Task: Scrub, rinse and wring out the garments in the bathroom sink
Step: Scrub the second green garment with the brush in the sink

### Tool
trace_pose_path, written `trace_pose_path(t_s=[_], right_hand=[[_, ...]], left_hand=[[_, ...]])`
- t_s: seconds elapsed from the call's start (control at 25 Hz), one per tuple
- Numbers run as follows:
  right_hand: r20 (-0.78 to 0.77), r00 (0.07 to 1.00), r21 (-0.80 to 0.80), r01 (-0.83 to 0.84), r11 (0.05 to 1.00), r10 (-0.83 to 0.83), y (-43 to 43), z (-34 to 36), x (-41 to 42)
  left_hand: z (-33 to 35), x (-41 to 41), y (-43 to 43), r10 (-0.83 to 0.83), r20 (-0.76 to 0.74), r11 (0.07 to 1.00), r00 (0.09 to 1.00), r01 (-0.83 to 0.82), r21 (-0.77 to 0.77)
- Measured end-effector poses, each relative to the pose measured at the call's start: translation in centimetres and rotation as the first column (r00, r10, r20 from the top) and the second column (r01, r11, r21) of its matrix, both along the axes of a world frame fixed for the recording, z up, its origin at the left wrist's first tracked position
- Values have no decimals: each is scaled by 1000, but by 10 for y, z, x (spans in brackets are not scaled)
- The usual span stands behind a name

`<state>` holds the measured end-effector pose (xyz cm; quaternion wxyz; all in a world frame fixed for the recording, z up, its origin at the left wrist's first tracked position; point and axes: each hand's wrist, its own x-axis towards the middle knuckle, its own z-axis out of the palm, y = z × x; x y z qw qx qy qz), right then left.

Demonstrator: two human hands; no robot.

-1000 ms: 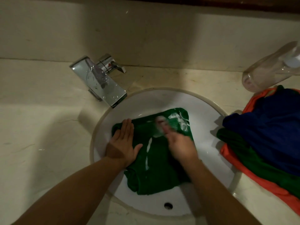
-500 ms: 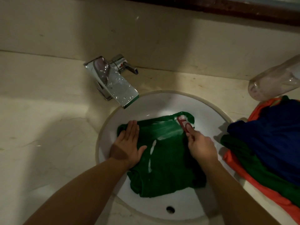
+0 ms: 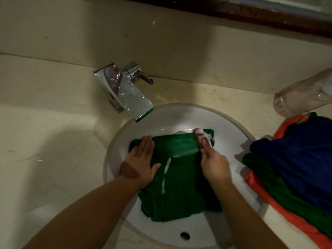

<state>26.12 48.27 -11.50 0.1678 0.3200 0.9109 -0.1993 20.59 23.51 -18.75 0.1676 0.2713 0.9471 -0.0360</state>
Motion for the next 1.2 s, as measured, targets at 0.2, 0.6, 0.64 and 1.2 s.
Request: trace_pose_path(t_s=[0.2,0.6,0.64,1.2], right_hand=[[-140,873,-138,-485,863,468,-68,-16,-15],[-112,981,-126,-170,977,157,-42,-2,36],[-102,977,-123,-201,972,189,-36,-8,34],[18,960,-63,-278,959,279,21,-21,11]], left_hand=[[1,-5,3,18,-36,999,999,-17,32],[7,0,12,5,-4,999,1000,-5,48],[4,1,14,-60,7,995,998,60,74],[-11,-13,10,5,-16,999,1000,-4,53]])
